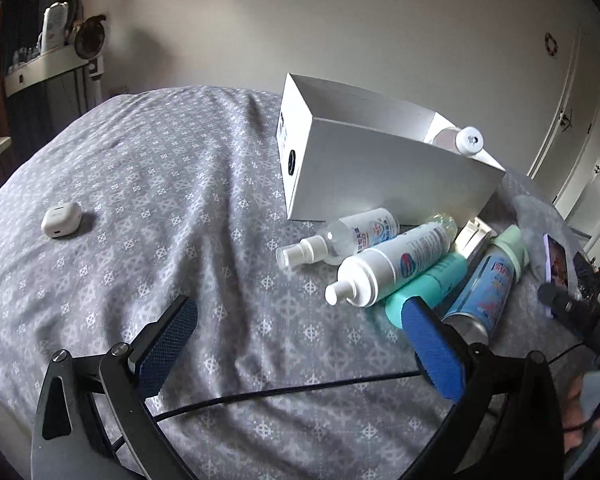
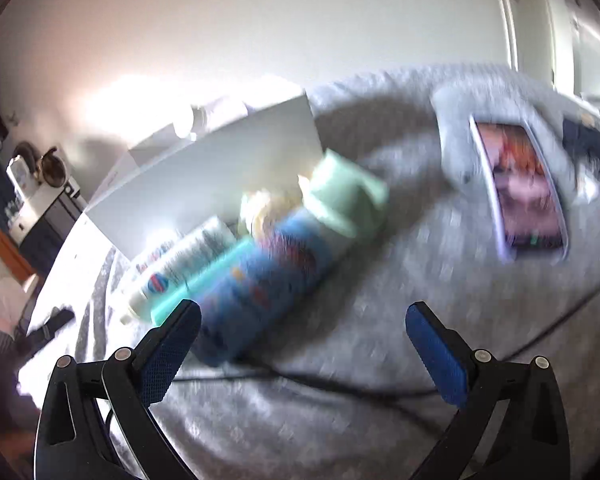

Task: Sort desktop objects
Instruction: 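Grasp the light-blue spray can with the right tool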

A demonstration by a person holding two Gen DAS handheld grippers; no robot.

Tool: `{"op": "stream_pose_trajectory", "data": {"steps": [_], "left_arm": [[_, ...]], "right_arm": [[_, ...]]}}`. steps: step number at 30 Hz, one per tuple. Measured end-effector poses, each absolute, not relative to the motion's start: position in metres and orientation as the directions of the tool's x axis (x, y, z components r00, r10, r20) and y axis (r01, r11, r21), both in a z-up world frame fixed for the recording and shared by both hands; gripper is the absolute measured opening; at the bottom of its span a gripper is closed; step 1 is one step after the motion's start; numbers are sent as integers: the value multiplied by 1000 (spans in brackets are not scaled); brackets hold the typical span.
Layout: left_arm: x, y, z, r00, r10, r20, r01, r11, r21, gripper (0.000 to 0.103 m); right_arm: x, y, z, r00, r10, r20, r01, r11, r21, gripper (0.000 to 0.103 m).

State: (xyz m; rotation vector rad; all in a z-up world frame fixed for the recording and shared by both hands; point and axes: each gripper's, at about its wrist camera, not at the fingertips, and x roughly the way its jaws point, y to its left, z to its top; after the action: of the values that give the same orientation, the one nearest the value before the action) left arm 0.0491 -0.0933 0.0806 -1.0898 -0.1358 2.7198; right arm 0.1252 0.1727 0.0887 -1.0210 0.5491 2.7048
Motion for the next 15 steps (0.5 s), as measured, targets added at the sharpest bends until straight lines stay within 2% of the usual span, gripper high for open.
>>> {"op": "stream_pose_trajectory", "data": {"steps": [3, 5, 6, 7, 11, 15], "left_arm": [[38, -87, 71, -652, 241, -719, -170, -971, -171, 102], [31, -89, 63, -614, 250, -749, -150, -968, -200, 102], [29, -92, 58, -604, 244, -758, -135, -970, -204, 102], [29, -95, 51, -595, 236, -768, -119, -971, -207, 102], [25, -104, 42, -579, 231, -782, -82, -971, -227, 102], [26, -97, 39, -584, 194, -788, -94, -981, -172, 102]], "right_arm": [[105, 187, 92, -698, 40, -715, -346, -893, 289, 102], [89, 198, 83, -657, 11, -754, -360, -883, 300, 92], [79, 200, 77, -632, -31, -775, -354, -878, 323, 84], [69, 201, 71, -612, -78, -787, -346, -869, 355, 80], [32, 204, 53, -581, -170, -796, -339, -839, 426, 78], [0, 212, 34, -526, -205, -825, -423, -779, 463, 76]]}}
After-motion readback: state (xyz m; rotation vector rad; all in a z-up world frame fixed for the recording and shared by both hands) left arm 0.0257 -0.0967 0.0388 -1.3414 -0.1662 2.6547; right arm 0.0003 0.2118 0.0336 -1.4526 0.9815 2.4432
